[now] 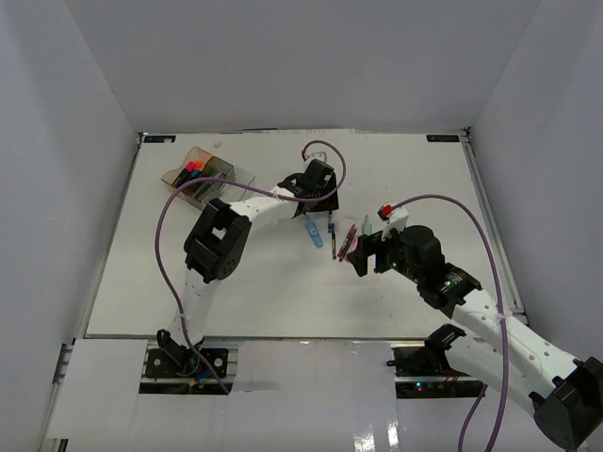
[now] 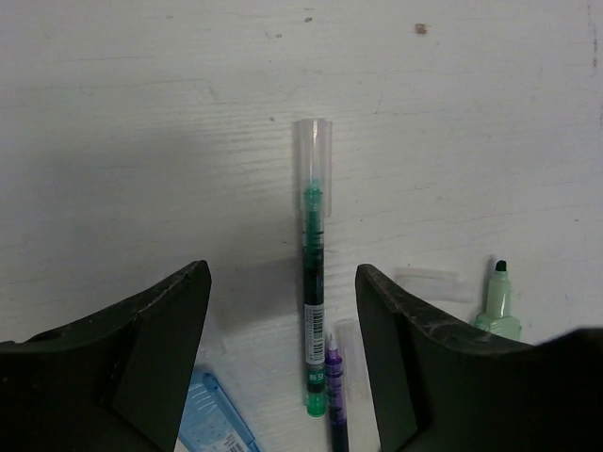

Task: Sort the stationery into containers
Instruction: Pick up the pen from the center of the board.

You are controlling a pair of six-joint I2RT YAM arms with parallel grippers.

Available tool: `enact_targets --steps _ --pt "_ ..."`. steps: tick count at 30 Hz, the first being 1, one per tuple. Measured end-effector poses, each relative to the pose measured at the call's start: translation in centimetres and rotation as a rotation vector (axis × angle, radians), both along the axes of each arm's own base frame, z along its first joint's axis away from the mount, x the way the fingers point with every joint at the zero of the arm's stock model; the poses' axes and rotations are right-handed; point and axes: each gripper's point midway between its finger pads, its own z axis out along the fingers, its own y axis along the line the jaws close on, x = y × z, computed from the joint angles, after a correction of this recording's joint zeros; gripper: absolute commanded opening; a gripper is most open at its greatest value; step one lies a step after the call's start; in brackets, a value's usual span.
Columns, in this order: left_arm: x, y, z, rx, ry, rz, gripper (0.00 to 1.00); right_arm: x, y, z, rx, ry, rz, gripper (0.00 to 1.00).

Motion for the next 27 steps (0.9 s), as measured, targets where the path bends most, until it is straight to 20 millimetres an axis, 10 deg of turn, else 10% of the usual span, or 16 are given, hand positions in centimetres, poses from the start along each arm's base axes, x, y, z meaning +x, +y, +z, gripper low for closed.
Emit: enact_targets --steps 27 --pt "1.6 -2.3 -1.6 0.047 -0.099 -0.051 0.38 -0.5 -0.2 -1.3 -0.012 0.04 0.0 0.91"
